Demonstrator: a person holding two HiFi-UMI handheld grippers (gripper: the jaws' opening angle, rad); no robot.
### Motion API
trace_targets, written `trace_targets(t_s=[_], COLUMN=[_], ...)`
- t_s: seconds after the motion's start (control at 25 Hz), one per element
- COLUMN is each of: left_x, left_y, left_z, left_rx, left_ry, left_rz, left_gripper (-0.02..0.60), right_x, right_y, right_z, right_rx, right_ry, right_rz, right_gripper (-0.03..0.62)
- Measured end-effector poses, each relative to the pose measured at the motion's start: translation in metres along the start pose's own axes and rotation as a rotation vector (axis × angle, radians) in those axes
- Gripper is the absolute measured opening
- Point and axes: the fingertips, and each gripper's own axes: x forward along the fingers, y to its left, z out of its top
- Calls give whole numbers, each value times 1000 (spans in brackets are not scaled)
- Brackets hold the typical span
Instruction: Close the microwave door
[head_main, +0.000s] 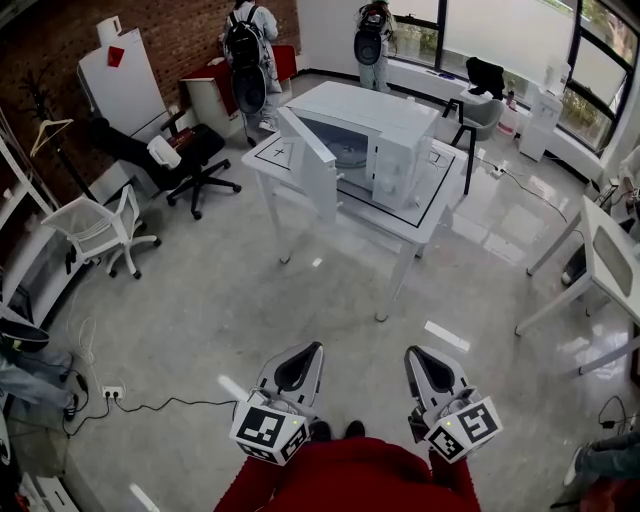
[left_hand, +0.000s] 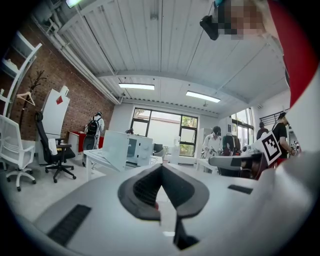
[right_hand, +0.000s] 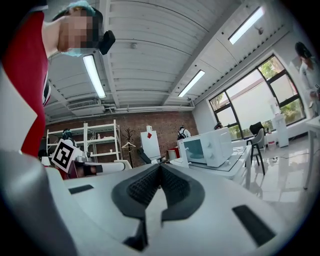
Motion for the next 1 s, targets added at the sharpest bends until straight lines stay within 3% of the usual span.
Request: trace_targets(t_s=[0.24,1.0], left_x=[8,37], left_y=[1,-8], left_z=[-5,16], left_rx=[-31,28], left_ry=[4,-7], left_rz=[16,75], left_gripper=[9,10], right_x=[-10,-19], right_y=[-15,-62], right_z=[-2,13], right_rx=[18,25], right_ry=[3,-23], right_rz=[-6,-16], right_gripper=[14,14])
